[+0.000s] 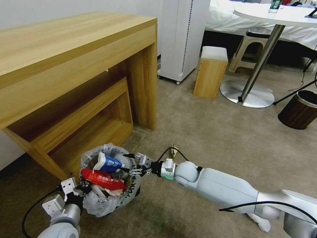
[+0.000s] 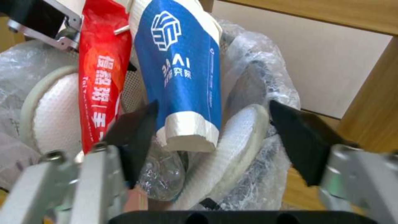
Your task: Pick up the trash bin and place the garbage on the floor into it.
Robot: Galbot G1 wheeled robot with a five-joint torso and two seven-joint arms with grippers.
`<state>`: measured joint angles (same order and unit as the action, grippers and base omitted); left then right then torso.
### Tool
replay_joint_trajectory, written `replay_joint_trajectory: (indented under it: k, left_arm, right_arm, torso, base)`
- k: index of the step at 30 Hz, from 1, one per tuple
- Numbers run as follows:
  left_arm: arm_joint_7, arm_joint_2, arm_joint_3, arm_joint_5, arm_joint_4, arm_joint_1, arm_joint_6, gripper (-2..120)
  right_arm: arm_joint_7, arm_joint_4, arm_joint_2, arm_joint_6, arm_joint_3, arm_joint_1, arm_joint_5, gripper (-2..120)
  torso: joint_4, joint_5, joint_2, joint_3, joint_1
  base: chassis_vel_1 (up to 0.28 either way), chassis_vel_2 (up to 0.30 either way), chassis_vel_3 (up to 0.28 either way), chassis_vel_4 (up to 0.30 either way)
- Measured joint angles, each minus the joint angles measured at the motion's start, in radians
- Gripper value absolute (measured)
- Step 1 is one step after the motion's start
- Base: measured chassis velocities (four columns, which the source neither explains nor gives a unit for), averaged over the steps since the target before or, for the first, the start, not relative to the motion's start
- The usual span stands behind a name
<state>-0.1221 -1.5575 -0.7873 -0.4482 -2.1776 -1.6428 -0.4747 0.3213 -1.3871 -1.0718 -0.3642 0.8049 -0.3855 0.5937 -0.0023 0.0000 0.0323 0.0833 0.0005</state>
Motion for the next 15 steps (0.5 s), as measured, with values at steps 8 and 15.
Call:
replay_joint_trajectory:
  k: [8,15]
  left_arm:
    - [0.001,-0.005,0.001,0.006,0.000,-0.001,-0.001,0]
    - [0.002,-0.009,0.001,0.012,-0.003,-0.005,0.000,0]
  right_arm:
    - [-0.008,-0.016,0.000,-0.001,-0.026,-0.013,0.003,99]
    - [-0.069,-0.057,-0.024,0.007,-0.106,-0.047,0.034,100]
  torso:
    - [0.0000,0.0000,0.000,0.000,0.000]
    - [0.0000,-0.0001,0.000,0.000,0.000]
  base:
    - [0.000,0.000,0.000,0.000]
    - [0.000,0.000,0.000,0.000]
